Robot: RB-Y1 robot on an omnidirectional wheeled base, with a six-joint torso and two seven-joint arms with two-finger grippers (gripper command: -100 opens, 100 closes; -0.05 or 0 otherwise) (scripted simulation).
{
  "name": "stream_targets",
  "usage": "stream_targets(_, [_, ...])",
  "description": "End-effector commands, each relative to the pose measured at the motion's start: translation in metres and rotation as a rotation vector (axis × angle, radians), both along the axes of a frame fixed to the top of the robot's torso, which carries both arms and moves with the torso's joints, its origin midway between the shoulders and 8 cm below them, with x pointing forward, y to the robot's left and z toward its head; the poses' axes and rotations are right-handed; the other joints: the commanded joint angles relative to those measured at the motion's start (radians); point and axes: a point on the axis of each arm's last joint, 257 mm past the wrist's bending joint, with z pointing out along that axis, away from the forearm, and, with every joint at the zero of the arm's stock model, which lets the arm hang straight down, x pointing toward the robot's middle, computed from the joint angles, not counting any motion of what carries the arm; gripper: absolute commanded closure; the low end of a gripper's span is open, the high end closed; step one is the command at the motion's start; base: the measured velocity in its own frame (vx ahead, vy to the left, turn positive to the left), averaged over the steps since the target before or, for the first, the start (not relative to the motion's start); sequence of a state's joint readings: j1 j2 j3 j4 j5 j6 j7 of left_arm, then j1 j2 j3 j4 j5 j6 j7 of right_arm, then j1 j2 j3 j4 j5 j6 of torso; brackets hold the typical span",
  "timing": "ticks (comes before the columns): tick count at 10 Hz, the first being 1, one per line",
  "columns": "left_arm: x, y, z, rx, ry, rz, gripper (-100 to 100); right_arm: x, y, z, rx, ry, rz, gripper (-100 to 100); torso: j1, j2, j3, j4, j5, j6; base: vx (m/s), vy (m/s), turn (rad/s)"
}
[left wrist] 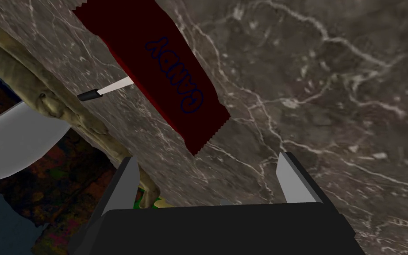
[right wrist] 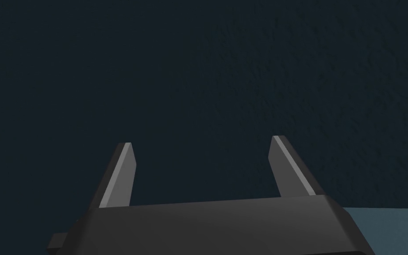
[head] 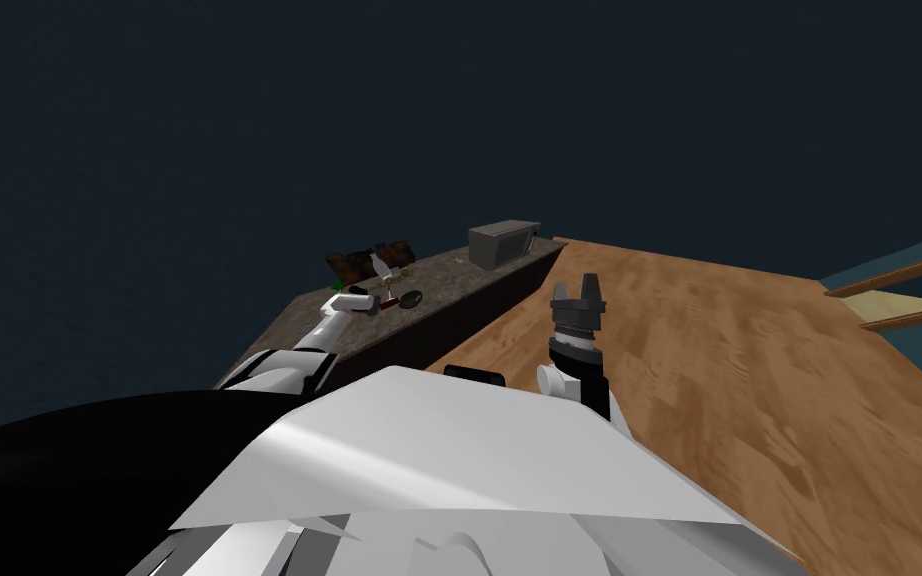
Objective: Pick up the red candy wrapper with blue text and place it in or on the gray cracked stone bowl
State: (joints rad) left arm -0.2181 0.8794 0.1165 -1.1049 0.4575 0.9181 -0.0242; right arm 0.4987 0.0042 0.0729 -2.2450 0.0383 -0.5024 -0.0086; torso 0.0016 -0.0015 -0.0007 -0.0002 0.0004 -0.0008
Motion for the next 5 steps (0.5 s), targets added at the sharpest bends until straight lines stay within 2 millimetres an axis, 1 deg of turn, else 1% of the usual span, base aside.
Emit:
stream_targets(1, [-0.016, 0.01, -0.006, -0.027, 0.046, 0.052, -100, 0.0, 0.0, 0.0, 0.0, 0.0, 0.0, 0, 0.0, 0.0, 0.0, 0.0, 0.0, 0.0, 0.02, 0.012, -0.135])
stream_targets(2, [-0.023, 0.024, 0.002, -0.052, 0.049, 0.1, -100, 0.0, 0.0, 0.0, 0.0, 0.0, 0.0, 0, 0.0, 0.0, 0.0, 0.0, 0.0, -0.001, 0.029, 0.01, -0.175])
stream_targets(3, [-0.034, 0.026, -0.006, -0.065, 0.083, 0.123, -100, 0.0, 0.0, 0.0, 0.0, 0.0, 0.0, 0, 0.0, -0.001, 0.0, 0.0, 0.0, -0.001, 0.032, 0.013, -0.104])
stream_targets(4, [-0.038, 0.025, -0.008, -0.07, 0.095, 0.128, -100, 0.0, 0.0, 0.0, 0.0, 0.0, 0.0, 0, 0.001, -0.001, 0.0, 0.0, 0.0, -0.001, 0.017, 0.008, 0.006])
stream_targets(5, [-0.048, 0.036, -0.002, -0.105, 0.107, 0.18, -100, 0.0, 0.0, 0.0, 0.0, 0.0, 0.0, 0, 0.0, 0.0, 0.0, 0.0, 0.0, -0.001, 0.026, 0.008, -0.131])
